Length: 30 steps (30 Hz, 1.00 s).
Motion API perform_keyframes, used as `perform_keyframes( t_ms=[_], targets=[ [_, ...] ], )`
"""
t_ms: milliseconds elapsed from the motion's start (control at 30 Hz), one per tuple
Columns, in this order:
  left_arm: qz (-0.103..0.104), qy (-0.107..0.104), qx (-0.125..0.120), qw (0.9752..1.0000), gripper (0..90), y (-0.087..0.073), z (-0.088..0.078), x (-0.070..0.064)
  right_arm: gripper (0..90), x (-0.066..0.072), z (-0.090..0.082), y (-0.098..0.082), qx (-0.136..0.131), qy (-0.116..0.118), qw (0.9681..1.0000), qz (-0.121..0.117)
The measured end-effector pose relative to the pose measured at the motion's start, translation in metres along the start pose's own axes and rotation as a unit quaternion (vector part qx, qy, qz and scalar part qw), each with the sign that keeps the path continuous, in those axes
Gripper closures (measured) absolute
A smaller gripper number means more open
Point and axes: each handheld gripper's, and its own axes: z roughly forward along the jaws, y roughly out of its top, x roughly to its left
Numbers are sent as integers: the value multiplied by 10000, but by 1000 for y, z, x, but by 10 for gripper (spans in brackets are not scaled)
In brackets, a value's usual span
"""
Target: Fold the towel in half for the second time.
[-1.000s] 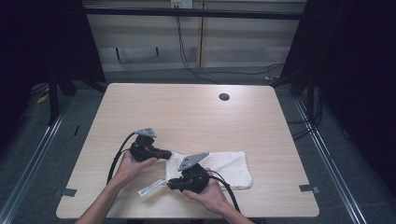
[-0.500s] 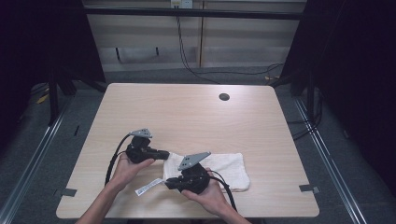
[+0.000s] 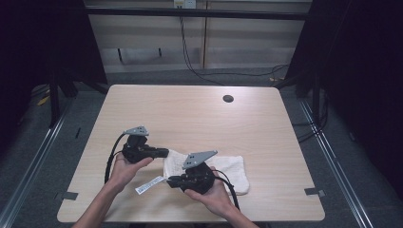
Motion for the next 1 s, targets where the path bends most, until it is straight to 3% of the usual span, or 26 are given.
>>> perform_keyframes(
  t_ms=[267,433,600,733,867,1000],
  targets=[
    [-44,-13,-24,10000,864,7,-8,1,836,-1,-7,8,-157,8,9999,13],
    [51,131,82,9999,864,18,-14,0,837,0,-6,17,-249,-3,9997,-6],
    [49,263,7,9996,865,28,-26,3,839,4,-2,37,-373,-40,9992,-131],
    [-9,259,-176,9995,865,20,-30,5,839,5,7,42,-398,49,9991,-122],
    [-127,290,-203,9993,865,7,-23,8,839,5,15,33,-330,39,9994,-123],
    [-155,170,-289,9993,865,9,-17,7,839,3,12,27,-409,9,9991,-71]
  ],
)
